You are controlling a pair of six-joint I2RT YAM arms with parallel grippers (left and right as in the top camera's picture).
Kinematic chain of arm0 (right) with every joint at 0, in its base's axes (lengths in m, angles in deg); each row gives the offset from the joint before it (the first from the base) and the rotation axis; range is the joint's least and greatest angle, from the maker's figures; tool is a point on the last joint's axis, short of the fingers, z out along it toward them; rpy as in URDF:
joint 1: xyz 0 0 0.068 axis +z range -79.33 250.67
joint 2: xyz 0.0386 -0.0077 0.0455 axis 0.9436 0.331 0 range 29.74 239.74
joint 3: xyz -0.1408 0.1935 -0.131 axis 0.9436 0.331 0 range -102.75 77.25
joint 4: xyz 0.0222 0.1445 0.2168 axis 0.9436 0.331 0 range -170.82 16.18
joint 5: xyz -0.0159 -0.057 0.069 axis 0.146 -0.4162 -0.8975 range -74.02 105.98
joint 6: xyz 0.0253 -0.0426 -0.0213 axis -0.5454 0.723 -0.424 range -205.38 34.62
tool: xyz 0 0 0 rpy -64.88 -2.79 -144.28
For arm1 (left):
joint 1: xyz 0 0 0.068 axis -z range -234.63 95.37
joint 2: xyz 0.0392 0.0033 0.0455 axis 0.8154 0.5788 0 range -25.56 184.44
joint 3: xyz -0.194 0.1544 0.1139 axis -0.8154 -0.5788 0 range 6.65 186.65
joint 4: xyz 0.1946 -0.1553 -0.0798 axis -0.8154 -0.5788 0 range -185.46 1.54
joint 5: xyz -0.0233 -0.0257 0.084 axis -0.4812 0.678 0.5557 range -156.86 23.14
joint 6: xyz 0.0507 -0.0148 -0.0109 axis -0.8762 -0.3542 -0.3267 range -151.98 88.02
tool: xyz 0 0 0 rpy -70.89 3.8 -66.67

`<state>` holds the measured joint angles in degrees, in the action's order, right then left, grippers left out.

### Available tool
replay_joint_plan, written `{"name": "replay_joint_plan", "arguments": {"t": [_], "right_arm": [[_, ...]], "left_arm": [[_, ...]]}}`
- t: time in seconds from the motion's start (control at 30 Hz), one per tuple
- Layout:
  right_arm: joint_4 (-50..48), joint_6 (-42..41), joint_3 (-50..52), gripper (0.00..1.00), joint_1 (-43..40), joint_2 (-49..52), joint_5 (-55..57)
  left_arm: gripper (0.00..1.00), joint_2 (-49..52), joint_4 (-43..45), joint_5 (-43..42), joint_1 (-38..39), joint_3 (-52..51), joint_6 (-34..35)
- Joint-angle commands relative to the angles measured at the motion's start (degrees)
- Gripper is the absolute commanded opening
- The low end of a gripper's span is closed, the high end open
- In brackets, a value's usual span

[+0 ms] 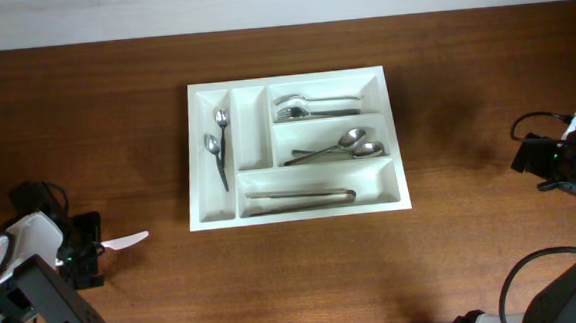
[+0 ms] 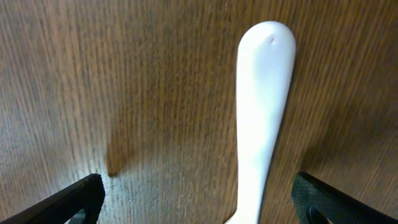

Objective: Pack container
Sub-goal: 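Lower the left gripper and align it over the knife's handle, then close the left gripper on the white knife's handle and lift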

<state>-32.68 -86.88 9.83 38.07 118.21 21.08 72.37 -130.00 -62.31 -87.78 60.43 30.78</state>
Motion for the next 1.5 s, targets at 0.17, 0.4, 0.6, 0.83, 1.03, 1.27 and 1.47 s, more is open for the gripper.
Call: {"name": "replay_joint_plan", "arguments": {"t": [0.17, 0.4, 0.6, 0.83, 1.03, 1.27, 1.47], "right_arm": [[0.0, 0.0, 0.13, 0.99, -0.33, 0.37, 0.07], [0.0, 0.0, 0.13, 0.99, -0.33, 0.37, 0.07], [0.0, 0.0, 0.13, 0.99, -0.33, 0.37, 0.07], [0.0, -0.02, 0.13, 0.99, -0.33, 0.37, 0.07], [0.0, 0.0, 0.13, 0.99, -0.33, 0.37, 0.07], [0.0, 0.0, 0.13, 0.99, -0.33, 0.37, 0.07], [0.0, 0.0, 0.13, 0.99, -0.33, 0.37, 0.07]], "left_arm": [[0.99, -0.39, 0.61, 0.85, -0.31, -0.5, -0.52], [0.99, -0.11, 0.87, 0.85, -0.31, -1.9, -0.44], [0.99, -0.11, 1.7, 0.63, -0.31, -3.08, -0.46], [0.99, -0.11, 2.27, 0.57, -0.31, -3.08, -0.46], [0.9, -0.11, 2.58, 0.59, -0.31, -3.08, -0.37], [0.63, -0.11, 2.64, 0.63, -0.31, -3.08, 3.67], [0.36, -0.11, 2.78, 0.66, -0.31, -3.08, 3.65]]}}
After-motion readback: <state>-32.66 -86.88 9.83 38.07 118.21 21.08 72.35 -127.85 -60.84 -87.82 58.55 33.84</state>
